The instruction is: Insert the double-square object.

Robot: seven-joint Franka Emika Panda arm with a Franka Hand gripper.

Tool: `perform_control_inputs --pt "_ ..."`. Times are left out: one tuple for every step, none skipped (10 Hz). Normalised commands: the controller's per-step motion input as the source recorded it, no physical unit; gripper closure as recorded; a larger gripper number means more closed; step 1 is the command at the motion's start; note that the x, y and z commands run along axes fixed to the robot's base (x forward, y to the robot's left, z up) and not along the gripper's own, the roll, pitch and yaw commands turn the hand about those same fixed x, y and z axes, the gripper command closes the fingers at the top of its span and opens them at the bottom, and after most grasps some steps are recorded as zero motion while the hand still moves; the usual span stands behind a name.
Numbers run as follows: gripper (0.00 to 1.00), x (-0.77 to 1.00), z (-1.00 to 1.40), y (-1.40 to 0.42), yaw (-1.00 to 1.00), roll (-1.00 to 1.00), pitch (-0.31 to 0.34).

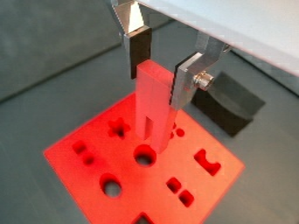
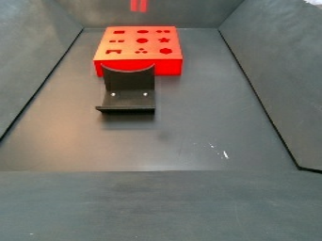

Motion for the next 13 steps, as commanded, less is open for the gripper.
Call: perform_control_inputs --pt "1.00 0.91 -0.16 0.00 0.09 0.06 -0.071" --pt "1.00 0.98 -0.17 0.00 0.02 0.14 -0.017" --pt "1.00 1.00 -0.21 0.00 0.00 0.24 0.030" --pt "1.00 0.99 -0.25 0.00 0.00 0.28 0.127" --pt "1.00 0.82 -0.25 0.00 -0.06 0.30 0.213" --pt "1.00 0.76 -0.22 0.00 -0.16 0.28 0.159" --pt "1.00 0.66 -0.23 0.00 -0.20 0.29 0.190" --pt "1.00 0.63 -0.19 0.00 -0.22 0.27 0.197" --pt "1.00 0.62 -0.09 -0.01 -0.27 0.23 0.156" --pt "1.00 0.57 -0.02 -0.02 -0.28 0.20 0.179" --pt "1.00 0.00 0.00 0.00 -0.04 0.00 0.000" --pt "1.00 0.02 0.00 0.00 0.00 0.00 0.000" --pt "1.00 0.63 -0.18 -0.11 0.14 0.16 0.163"
